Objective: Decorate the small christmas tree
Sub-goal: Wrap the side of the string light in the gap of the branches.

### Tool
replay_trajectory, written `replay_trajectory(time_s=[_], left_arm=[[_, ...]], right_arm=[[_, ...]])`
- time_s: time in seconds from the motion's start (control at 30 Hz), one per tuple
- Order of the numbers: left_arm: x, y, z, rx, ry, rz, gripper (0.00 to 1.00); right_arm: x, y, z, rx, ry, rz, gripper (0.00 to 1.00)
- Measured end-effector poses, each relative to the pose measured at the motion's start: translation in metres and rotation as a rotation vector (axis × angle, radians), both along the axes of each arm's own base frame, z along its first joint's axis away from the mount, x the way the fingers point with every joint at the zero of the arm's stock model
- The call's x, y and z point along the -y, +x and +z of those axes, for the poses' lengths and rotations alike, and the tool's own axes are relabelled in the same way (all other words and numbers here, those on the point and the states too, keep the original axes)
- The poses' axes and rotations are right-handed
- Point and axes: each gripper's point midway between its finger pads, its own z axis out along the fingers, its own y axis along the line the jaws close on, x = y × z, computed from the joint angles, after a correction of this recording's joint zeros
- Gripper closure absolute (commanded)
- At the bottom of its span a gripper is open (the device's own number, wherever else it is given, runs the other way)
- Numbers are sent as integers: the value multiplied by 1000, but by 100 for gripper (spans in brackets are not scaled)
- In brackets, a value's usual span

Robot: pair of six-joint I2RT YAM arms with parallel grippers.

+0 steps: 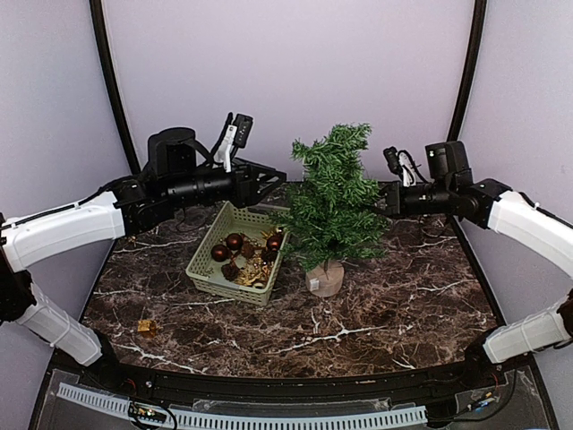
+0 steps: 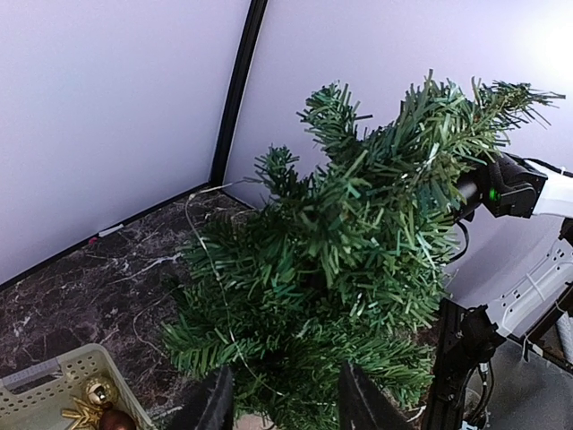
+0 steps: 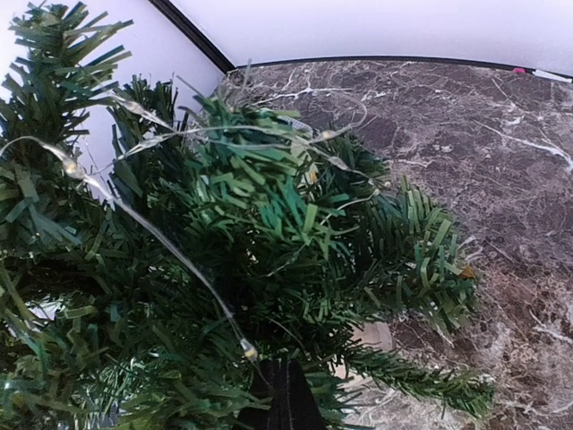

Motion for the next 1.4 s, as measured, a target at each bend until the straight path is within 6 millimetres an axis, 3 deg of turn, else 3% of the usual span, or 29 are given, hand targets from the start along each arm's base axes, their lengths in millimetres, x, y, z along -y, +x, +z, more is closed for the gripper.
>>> replay_trajectory(time_s=[0.23, 0.57, 0.8, 1.0, 1.23, 1.4], left_arm=[[8, 6, -16, -31, 6, -21, 58], [35, 16, -66, -115, 73, -89, 60], [44, 16, -64, -108, 68, -132, 70], [51, 15, -68, -110, 70, -165, 73], [51, 18, -71, -108, 77, -158, 73], [47, 24, -69, -87, 89, -115, 73]], right_arm=[[-10, 3, -13, -24, 55, 23, 100], [-23, 4, -11, -26, 138, 67, 100], [-32, 6, -17, -41, 162, 90, 100], [-39, 7, -25, -58, 164, 102, 100], [-37, 7, -32, -63, 137, 86, 80], [-24, -1, -22, -34, 100, 53, 70]])
